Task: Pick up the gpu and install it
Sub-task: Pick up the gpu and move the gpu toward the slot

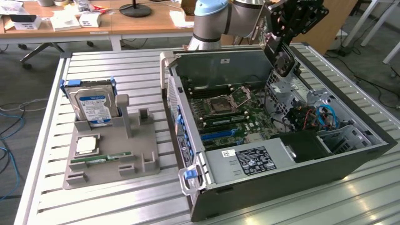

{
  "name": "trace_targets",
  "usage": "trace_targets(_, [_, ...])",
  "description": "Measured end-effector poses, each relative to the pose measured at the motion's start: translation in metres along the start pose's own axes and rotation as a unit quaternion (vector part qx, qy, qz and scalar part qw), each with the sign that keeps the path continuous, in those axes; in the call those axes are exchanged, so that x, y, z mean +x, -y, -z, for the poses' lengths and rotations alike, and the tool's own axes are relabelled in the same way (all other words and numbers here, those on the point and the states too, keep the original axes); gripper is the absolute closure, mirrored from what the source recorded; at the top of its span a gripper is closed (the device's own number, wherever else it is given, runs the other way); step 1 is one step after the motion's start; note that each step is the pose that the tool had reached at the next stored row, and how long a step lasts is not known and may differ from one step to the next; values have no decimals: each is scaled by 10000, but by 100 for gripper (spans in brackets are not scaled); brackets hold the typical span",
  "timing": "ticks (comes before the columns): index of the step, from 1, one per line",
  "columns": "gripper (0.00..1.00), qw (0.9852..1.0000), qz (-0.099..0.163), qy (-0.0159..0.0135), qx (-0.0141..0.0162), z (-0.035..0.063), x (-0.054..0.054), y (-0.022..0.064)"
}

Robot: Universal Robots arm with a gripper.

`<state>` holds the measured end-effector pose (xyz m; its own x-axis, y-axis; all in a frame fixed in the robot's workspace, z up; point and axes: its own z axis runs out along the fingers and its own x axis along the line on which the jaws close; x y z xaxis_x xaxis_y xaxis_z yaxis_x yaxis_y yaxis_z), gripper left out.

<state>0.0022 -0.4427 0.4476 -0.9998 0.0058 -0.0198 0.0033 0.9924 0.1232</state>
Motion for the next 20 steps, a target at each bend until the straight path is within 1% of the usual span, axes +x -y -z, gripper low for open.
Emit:
trace_targets(5, [74,10000,-1,1,-1,-2,-4,0])
trace_targets(9, [74,10000,-1,-3,0,-4,-77,0])
trace_targets(11, [74,10000,-1,-3,-1,-7,-84,0])
trace_targets(20, [74,10000,-1,-3,0,-109,-93,13])
